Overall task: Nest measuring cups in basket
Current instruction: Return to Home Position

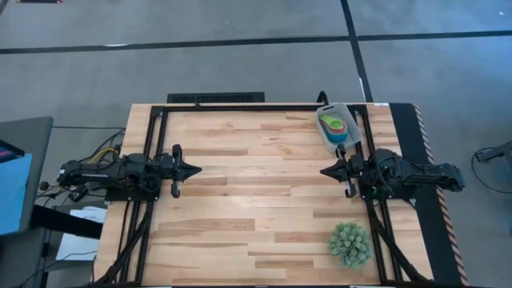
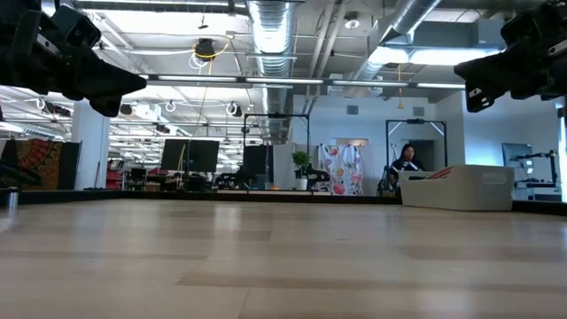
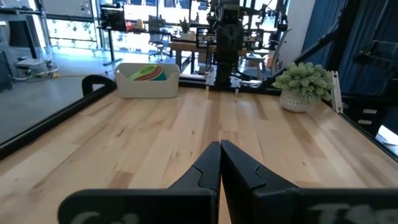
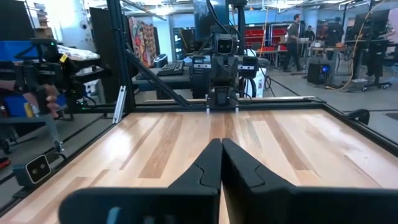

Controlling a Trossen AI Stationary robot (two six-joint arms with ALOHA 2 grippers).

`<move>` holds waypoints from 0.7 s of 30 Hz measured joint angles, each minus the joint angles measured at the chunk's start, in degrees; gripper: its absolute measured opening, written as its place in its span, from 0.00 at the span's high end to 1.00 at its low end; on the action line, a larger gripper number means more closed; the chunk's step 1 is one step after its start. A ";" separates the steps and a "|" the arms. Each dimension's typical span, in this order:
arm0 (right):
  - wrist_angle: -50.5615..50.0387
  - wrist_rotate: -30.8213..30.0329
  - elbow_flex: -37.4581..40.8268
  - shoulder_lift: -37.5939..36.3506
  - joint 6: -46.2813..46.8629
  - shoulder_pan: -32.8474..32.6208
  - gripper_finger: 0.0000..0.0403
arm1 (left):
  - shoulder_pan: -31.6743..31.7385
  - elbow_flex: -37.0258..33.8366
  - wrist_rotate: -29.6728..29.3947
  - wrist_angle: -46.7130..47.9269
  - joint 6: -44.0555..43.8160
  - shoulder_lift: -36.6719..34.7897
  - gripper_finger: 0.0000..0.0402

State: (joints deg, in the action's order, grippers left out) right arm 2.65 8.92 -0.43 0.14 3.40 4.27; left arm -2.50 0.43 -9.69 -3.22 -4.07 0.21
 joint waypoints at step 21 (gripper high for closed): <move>-0.08 -0.28 0.09 0.00 0.11 0.00 0.90 | 0.00 -0.04 0.09 -0.02 -1.53 0.00 1.00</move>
State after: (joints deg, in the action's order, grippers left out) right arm 2.57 8.64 -0.34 0.14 3.51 4.27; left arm -2.50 0.39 -9.61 -3.25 -5.61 0.21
